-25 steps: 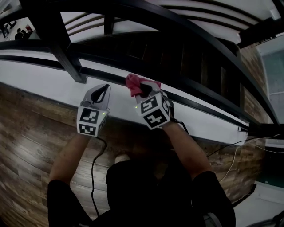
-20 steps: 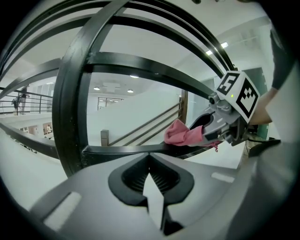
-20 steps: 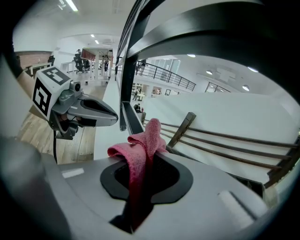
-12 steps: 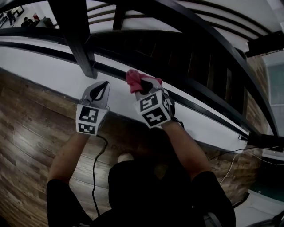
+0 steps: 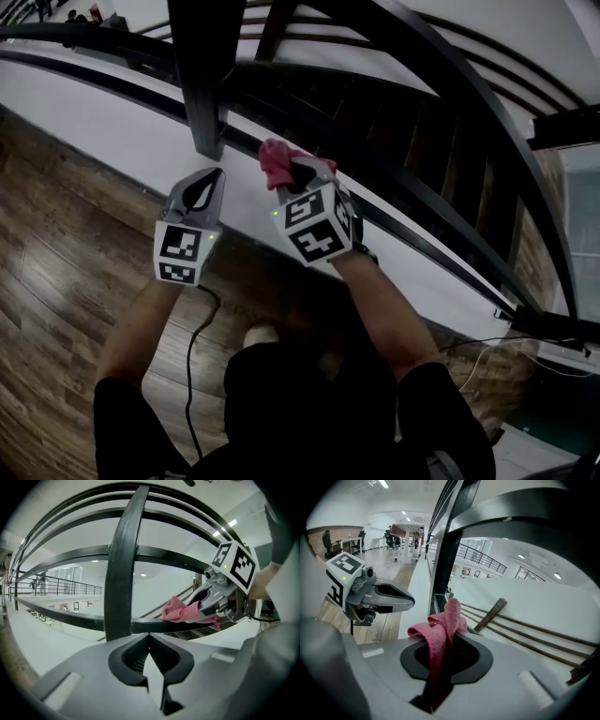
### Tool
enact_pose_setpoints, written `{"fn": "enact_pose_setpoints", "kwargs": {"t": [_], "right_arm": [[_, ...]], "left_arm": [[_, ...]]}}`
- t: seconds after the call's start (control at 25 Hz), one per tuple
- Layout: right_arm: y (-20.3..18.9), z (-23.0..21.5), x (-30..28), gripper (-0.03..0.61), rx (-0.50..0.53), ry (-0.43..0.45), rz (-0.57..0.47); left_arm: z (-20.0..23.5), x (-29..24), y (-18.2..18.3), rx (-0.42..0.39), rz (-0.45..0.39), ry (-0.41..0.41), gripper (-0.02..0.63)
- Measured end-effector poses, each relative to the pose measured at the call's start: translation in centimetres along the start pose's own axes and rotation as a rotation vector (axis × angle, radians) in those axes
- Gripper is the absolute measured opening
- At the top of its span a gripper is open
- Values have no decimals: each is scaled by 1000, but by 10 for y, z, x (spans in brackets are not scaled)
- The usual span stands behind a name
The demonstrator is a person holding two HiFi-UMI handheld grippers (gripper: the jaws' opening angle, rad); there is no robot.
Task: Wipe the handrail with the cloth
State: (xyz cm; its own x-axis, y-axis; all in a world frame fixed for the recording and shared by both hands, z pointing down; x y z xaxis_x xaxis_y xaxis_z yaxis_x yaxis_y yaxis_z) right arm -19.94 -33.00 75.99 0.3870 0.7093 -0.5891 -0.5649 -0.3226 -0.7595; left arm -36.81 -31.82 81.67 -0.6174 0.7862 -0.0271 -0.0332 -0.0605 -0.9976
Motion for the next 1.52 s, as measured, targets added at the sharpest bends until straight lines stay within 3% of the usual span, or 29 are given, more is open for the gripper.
{"fn": "enact_pose_setpoints", "kwargs": {"t": [0.4,1.04,1.24,1.36,1.44,1.52], "right_arm": [[26,13,-26,51,36,7,-1],[46,21,-56,51,117,13,16],[49,25,-62,51,140,113,-47],[50,30,-38,49,5,227,-170],[47,30,-13,49,-80,255,-263],[43,27,15,51,-98,259,-337]], "left_arm": [[24,17,0,-6,-9,84,0],[34,47,-12,61,13,153,0],[29,57,-7,41,32,164,0],[19,58,3,11,25,161,0],[12,57,13,-11,20,162,0],[4,57,24,-24,6,170,0]]}}
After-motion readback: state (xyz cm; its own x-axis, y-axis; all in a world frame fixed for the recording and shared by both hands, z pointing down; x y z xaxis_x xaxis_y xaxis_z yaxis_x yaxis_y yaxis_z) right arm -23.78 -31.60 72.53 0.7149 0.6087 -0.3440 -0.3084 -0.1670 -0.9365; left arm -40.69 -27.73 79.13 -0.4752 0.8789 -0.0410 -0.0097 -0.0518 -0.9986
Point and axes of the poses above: the fingertips, and each gripper's own axes: x backward along the fingers, z to its left, y out of its top, the point moved 9 cm from there along x, backward along the fingers, and after that the axes turned 14 degrees about -z, right-handed, at the moved point
